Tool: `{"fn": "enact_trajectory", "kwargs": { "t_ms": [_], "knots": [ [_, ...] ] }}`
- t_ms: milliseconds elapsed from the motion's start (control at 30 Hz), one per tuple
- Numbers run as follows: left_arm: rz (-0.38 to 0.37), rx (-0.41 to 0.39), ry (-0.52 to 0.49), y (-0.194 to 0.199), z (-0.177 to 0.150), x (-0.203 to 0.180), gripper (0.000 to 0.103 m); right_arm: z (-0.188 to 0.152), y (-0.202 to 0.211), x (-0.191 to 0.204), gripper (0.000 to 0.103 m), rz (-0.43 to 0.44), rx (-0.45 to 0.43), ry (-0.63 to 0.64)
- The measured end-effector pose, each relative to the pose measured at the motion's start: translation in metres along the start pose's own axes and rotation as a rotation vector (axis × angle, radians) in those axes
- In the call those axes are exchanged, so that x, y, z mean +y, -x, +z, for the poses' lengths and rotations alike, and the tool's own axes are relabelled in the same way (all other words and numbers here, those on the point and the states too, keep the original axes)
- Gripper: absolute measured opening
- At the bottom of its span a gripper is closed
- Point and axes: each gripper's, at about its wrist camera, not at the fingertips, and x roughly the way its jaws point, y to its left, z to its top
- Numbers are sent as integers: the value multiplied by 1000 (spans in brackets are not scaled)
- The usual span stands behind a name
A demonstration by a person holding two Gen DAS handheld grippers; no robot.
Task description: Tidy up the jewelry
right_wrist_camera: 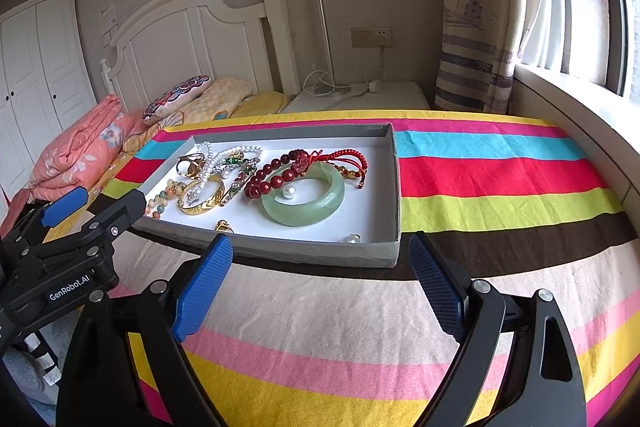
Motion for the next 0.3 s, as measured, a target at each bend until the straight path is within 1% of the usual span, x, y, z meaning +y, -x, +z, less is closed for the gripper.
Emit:
{"fn": "enact_trajectory", "kwargs": {
  "t_ms": [133, 200, 300],
  "knots": [
    [-78, 148, 20, -3, -8, 16, 101, -7, 4, 10, 86, -31, 82, 25],
    [-91, 225, 56, -7, -18, 29, 101, -16, 6, 18, 86, -34, 127, 35],
    [-95, 307, 87, -13, -35, 44, 101, -33, -4, 29, 86, -52, 245, 65]
  ]
}}
